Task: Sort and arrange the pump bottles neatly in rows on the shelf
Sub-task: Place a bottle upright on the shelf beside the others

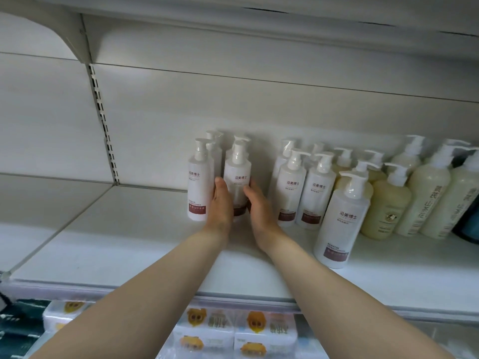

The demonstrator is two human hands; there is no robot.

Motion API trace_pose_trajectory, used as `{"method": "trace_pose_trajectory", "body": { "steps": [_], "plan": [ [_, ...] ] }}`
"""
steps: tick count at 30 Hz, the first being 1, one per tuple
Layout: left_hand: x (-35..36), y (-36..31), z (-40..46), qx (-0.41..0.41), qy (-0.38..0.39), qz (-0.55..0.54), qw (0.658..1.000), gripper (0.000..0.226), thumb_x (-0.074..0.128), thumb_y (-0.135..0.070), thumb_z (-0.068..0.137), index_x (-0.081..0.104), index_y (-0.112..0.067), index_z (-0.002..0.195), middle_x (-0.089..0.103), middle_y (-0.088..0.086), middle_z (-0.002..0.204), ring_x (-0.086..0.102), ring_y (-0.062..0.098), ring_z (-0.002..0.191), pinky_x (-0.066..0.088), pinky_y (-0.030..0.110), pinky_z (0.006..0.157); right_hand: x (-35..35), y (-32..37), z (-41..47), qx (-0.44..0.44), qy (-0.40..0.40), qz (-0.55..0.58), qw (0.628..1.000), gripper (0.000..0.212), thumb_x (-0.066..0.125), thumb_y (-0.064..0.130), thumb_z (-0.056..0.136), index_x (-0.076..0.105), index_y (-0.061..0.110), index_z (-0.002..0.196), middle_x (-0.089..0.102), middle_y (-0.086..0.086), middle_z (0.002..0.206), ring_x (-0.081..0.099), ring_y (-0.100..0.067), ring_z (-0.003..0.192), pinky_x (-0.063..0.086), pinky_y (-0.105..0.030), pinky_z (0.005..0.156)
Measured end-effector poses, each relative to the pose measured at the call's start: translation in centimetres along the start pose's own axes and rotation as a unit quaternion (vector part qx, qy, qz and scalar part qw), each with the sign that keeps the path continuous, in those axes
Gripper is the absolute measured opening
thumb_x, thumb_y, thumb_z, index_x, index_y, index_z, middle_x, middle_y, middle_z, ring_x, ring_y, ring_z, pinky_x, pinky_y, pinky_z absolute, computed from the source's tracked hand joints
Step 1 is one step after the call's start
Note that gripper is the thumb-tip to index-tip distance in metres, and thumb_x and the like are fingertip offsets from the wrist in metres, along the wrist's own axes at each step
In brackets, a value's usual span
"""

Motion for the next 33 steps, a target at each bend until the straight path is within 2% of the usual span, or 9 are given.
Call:
{"method": "trace_pose_trajectory", "body": {
  "steps": [6, 11, 15, 19, 22, 25, 28, 30, 33],
  "plan": [
    [-0.2, 0.9, 0.8, -0.018, -0.029, -0.009, 0.999, 0.057, 0.027, -0.059, 0.1, 0.063, -0.026, 0.129, 0.068, 0.004, 0.123, 0.061, 0.021, 0.118, 0.041, 0.041, 0.112, 0.0, -0.4, 0.6, 0.014, 0.012, 0.004, 1.0, 0.038, 0.043, 0.006, 0.096, 0.062, 0.015, 0.128, 0.074, 0.002, 0.107, 0.069, -0.004, 0.093, 0.05, -0.018, 0.077],
    [0.4, 0.8, 0.9, -0.026, -0.003, 0.008, 1.0, 0.046, 0.028, -0.048, 0.105, 0.069, -0.03, 0.094, 0.071, -0.001, 0.102, 0.064, 0.021, 0.108, 0.046, 0.041, 0.106, -0.1, -0.5, 0.5, 0.018, 0.002, 0.011, 1.0, 0.048, 0.05, 0.02, 0.076, 0.064, 0.019, 0.122, 0.073, -0.008, 0.105, 0.068, -0.013, 0.093, 0.054, -0.026, 0.078],
    [1.0, 0.9, 0.7, -0.015, 0.006, 0.035, 0.999, 0.048, 0.027, -0.044, 0.106, 0.066, -0.022, 0.119, 0.068, 0.002, 0.114, 0.062, 0.019, 0.111, 0.043, 0.037, 0.108, -0.7, -0.4, 0.1, 0.015, -0.025, 0.031, 0.999, 0.058, 0.049, 0.02, 0.07, 0.062, 0.015, 0.126, 0.072, -0.011, 0.106, 0.068, -0.016, 0.091, 0.053, -0.022, 0.072],
    [1.6, 1.3, 0.5, -0.036, 0.011, 0.054, 0.998, 0.056, 0.028, -0.052, 0.103, 0.053, -0.019, 0.14, 0.059, 0.004, 0.134, 0.056, 0.022, 0.122, 0.04, 0.041, 0.112, -1.4, 0.4, -0.8, 0.002, -0.048, 0.009, 0.999, 0.055, 0.049, 0.02, 0.072, 0.062, 0.021, 0.125, 0.07, -0.016, 0.114, 0.067, -0.025, 0.101, 0.054, -0.037, 0.09],
    [1.8, 1.2, 0.5, -0.028, 0.011, 0.063, 0.998, 0.059, 0.026, -0.055, 0.102, 0.052, -0.02, 0.142, 0.055, 0.003, 0.141, 0.052, 0.022, 0.129, 0.037, 0.042, 0.114, -1.5, 0.5, -1.9, 0.009, -0.048, -0.045, 0.998, 0.054, 0.05, 0.024, 0.078, 0.058, 0.029, 0.131, 0.07, -0.001, 0.123, 0.064, -0.021, 0.116, 0.048, -0.045, 0.106],
    [1.9, 1.0, 0.5, -0.031, 0.004, 0.039, 0.999, 0.06, 0.027, -0.057, 0.102, 0.056, -0.019, 0.139, 0.058, 0.001, 0.138, 0.054, 0.02, 0.127, 0.037, 0.04, 0.114, -2.7, 0.8, -3.8, 0.026, -0.092, -0.069, 0.993, 0.054, 0.052, 0.024, 0.094, 0.049, 0.029, 0.147, 0.053, 0.011, 0.147, 0.05, -0.009, 0.134, 0.035, -0.028, 0.115],
    [2.1, 0.8, 1.2, -0.027, 0.007, 0.027, 0.999, 0.055, 0.026, -0.049, 0.106, 0.054, -0.014, 0.138, 0.055, 0.0, 0.129, 0.051, 0.02, 0.127, 0.034, 0.026, 0.104, -5.6, 2.2, -6.1, -0.033, -0.202, -0.1, 0.974, 0.036, 0.05, 0.008, 0.099, 0.064, 0.02, 0.13, 0.065, 0.01, 0.129, 0.058, -0.005, 0.121, 0.041, -0.019, 0.106],
    [2.2, 0.8, 1.4, -0.034, 0.005, 0.026, 0.999, 0.057, 0.028, -0.051, 0.105, 0.052, -0.014, 0.141, 0.053, 0.007, 0.14, 0.048, 0.023, 0.132, 0.033, 0.026, 0.101, -7.0, 2.4, -6.8, -0.051, -0.252, -0.118, 0.959, 0.03, 0.05, 0.004, 0.096, 0.064, 0.022, 0.115, 0.068, 0.009, 0.113, 0.063, -0.008, 0.109, 0.046, -0.014, 0.096],
    [2.0, 1.2, 2.0, -0.043, -0.02, 0.018, 0.999, 0.063, 0.031, -0.059, 0.102, 0.05, -0.016, 0.143, 0.047, 0.006, 0.149, 0.044, 0.024, 0.137, 0.029, 0.029, 0.113, -8.3, 2.7, -7.0, -0.063, -0.302, -0.151, 0.939, 0.039, 0.052, -0.002, 0.09, 0.056, 0.017, 0.124, 0.058, 0.0, 0.117, 0.055, -0.02, 0.113, 0.04, -0.009, 0.089]
  ]
}}
Point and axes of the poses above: each hand's wrist, its own z-axis towards the middle knuckle, its own x-axis out of the palm, y = z × x, the point moved 9 cm from there along z, towards the middle knuckle
